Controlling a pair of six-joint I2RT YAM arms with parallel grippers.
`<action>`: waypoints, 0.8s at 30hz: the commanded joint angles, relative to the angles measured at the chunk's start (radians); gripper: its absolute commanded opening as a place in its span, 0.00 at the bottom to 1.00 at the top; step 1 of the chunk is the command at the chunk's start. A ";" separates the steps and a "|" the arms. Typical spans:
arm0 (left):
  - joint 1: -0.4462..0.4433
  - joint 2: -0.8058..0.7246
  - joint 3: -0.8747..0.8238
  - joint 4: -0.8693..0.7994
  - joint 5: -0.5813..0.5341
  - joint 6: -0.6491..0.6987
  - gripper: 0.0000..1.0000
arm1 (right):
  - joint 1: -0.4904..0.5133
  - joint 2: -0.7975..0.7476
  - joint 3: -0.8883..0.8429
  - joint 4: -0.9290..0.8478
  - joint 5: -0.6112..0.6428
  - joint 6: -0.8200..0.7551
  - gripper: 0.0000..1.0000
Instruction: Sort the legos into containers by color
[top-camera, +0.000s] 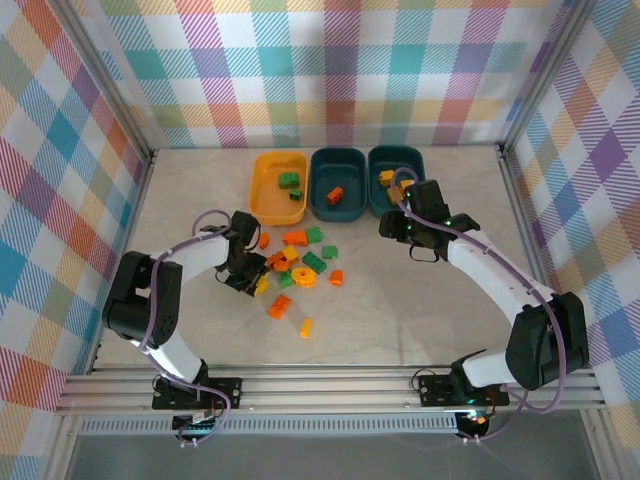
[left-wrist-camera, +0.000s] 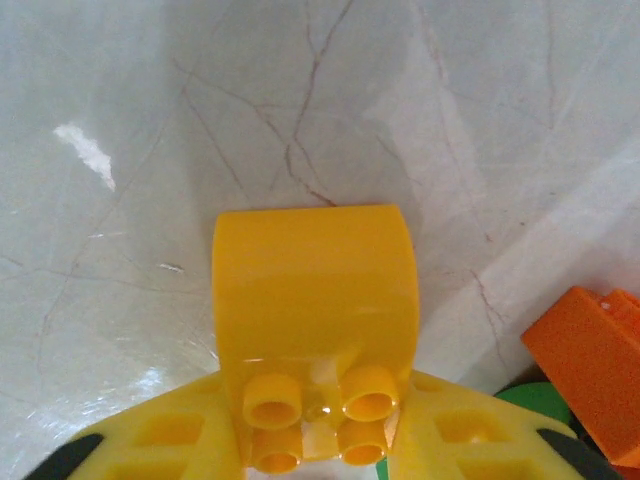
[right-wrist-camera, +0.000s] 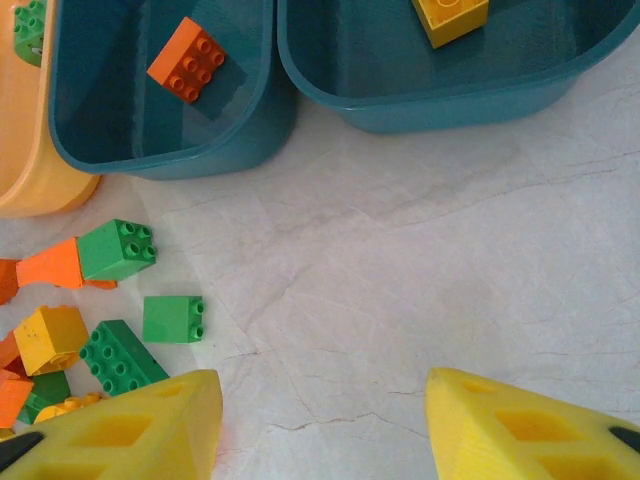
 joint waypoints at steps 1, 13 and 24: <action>-0.009 -0.007 0.010 0.044 -0.049 0.030 0.28 | -0.005 -0.030 -0.004 0.004 0.012 -0.025 0.56; -0.033 -0.131 0.041 -0.001 -0.115 0.076 0.26 | -0.031 -0.011 0.004 0.018 -0.030 -0.024 0.56; -0.118 -0.080 0.217 -0.002 -0.062 0.129 0.26 | -0.085 0.020 0.010 0.009 -0.065 0.001 0.55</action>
